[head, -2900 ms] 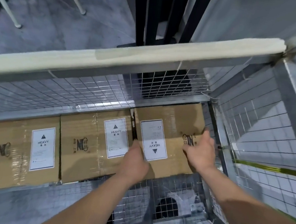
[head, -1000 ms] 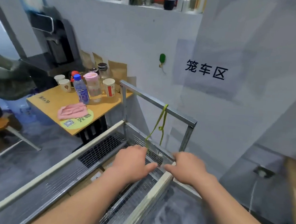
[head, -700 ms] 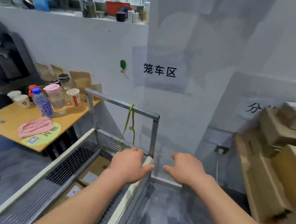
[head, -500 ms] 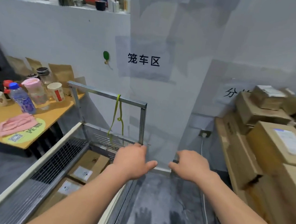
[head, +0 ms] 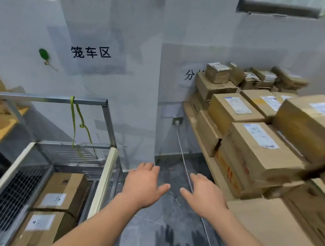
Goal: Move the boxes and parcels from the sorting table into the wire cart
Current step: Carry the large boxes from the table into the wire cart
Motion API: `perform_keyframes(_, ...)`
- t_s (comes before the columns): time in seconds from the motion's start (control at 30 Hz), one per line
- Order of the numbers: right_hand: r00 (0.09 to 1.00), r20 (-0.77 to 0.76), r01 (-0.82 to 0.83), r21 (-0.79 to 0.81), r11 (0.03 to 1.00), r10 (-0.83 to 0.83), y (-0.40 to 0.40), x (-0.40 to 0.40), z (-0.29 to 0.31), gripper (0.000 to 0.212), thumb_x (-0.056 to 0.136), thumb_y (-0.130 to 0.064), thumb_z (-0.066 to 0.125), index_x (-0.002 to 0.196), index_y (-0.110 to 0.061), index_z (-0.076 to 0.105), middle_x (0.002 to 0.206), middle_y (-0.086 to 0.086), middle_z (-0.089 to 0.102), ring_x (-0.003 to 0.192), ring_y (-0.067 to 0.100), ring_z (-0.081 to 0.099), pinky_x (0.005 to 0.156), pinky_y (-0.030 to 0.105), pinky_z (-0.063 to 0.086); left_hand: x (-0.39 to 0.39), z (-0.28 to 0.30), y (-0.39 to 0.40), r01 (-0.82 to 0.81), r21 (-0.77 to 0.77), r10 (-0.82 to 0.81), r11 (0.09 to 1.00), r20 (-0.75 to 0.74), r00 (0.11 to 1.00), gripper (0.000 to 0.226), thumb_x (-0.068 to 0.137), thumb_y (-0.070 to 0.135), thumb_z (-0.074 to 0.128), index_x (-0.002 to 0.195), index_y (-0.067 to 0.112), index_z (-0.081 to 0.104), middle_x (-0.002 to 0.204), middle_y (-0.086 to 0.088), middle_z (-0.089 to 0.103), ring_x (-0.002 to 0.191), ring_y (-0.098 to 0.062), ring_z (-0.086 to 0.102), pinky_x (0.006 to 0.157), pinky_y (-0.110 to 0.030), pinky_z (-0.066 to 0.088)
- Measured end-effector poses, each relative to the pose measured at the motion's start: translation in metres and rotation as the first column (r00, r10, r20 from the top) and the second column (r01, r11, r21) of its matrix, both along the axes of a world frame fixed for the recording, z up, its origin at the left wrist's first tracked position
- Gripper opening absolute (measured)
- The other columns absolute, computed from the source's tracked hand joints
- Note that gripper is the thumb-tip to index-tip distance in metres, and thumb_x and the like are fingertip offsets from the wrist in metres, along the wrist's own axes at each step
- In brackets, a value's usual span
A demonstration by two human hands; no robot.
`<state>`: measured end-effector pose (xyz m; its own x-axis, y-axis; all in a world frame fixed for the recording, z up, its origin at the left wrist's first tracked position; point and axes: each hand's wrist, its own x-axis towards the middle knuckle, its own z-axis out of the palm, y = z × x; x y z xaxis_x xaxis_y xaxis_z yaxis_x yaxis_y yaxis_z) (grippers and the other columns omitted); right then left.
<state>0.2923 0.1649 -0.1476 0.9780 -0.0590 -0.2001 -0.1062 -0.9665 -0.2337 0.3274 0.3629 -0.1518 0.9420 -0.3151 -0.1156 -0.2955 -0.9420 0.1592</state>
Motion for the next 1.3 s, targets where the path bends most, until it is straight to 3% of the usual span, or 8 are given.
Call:
perform_keyframes(0.13, 0.996, -0.029, 0.083, 0.014, 0.996, -0.083, -0.039, -0.026, -0.007, 0.055, 0.098, -0.056, 0.048, 0.141, -0.022, 0.05, 0.144, -0.002, 0.053, 0.129, 0.02, 0.054, 0.096, 0.035, 0.048, -0.013, -0.004, -0.041, 0.065, -0.004, -0.065, 0.998, -0.019, 0.998, 0.068, 0.094, 0.069, 0.041, 0.14, 0.021, 0.047, 0.141, 0.002, 0.05, 0.132, -0.021, 0.044, 0.103, -0.04, 0.043)
perform_keyframes(0.3, 0.986, -0.048, 0.161, -0.026, 0.987, -0.162, -0.1, -0.047, -0.002, 0.042, 0.096, -0.057, 0.049, 0.122, -0.026, 0.061, 0.126, -0.001, 0.066, 0.118, 0.024, 0.061, 0.084, 0.033, 0.049, -0.017, 0.001, -0.107, 0.119, -0.015, -0.119, 0.993, -0.046, 0.992, 0.069, 0.094, 0.07, 0.042, 0.141, 0.02, 0.046, 0.143, 0.001, 0.05, 0.134, -0.022, 0.045, 0.104, -0.041, 0.044)
perform_keyframes(0.53, 0.966, 0.03, 0.26, -0.048, 0.965, -0.259, -0.2, -0.063, 0.027, 0.045, 0.095, -0.057, 0.048, 0.125, -0.026, 0.063, 0.126, -0.001, 0.067, 0.117, 0.024, 0.062, 0.084, 0.036, 0.051, -0.02, 0.029, -0.225, 0.237, -0.052, -0.238, 0.97, -0.013, 0.971, 0.065, 0.093, 0.069, 0.044, 0.134, 0.021, 0.053, 0.135, -0.001, 0.057, 0.128, -0.023, 0.051, 0.1, -0.043, 0.047)
perform_keyframes(0.8, 0.915, 0.157, 0.385, -0.057, 0.921, -0.372, -0.282, -0.093, 0.065, 0.035, 0.095, -0.059, 0.047, 0.105, -0.029, 0.063, 0.107, -0.006, 0.068, 0.106, 0.022, 0.063, 0.07, 0.033, 0.047, -0.032, 0.06, -0.338, 0.384, -0.11, -0.38, 0.917, 0.055, 0.923, 0.062, 0.092, 0.073, 0.041, 0.128, 0.025, 0.056, 0.123, 0.002, 0.063, 0.111, -0.022, 0.06, 0.087, -0.04, 0.053)
perform_keyframes(1.03, 0.804, 0.223, 0.574, -0.052, 0.817, -0.551, -0.305, -0.146, 0.086, 0.038, 0.092, -0.059, 0.049, 0.099, -0.026, 0.066, 0.094, -0.007, 0.069, 0.095, 0.023, 0.064, 0.065, 0.033, 0.047, -0.055, 0.071, -0.384, 0.555, -0.111, -0.55, 0.824, 0.073, 0.832, 0.062, 0.092, 0.073, 0.039, 0.121, 0.023, 0.058, 0.114, 0.001, 0.064, 0.101, -0.023, 0.062, 0.079, -0.041, 0.054)
perform_keyframes(1.23, 0.659, 0.272, 0.738, -0.058, 0.672, -0.701, -0.314, -0.212, 0.115, 0.04, 0.095, -0.052, 0.052, 0.116, -0.022, 0.068, 0.107, -0.005, 0.071, 0.102, 0.022, 0.064, 0.081, 0.038, 0.056, -0.086, 0.082, -0.415, 0.672, -0.155, -0.667, 0.724, 0.091, 0.74, 0.055, 0.091, 0.073, 0.04, 0.108, 0.025, 0.059, 0.106, 0.004, 0.066, 0.096, -0.022, 0.062, 0.078, -0.038, 0.055)
perform_keyframes(1.3, 0.616, 0.287, 0.774, -0.049, 0.631, -0.733, -0.319, -0.234, 0.123, 0.039, 0.095, -0.052, 0.052, 0.12, -0.025, 0.068, 0.114, -0.006, 0.072, 0.107, 0.021, 0.064, 0.084, 0.038, 0.055, -0.099, 0.087, -0.424, 0.699, -0.168, -0.694, 0.695, 0.098, 0.713, 0.06, 0.092, 0.073, 0.04, 0.118, 0.023, 0.059, 0.112, 0.002, 0.067, 0.102, -0.024, 0.063, 0.079, -0.037, 0.054)
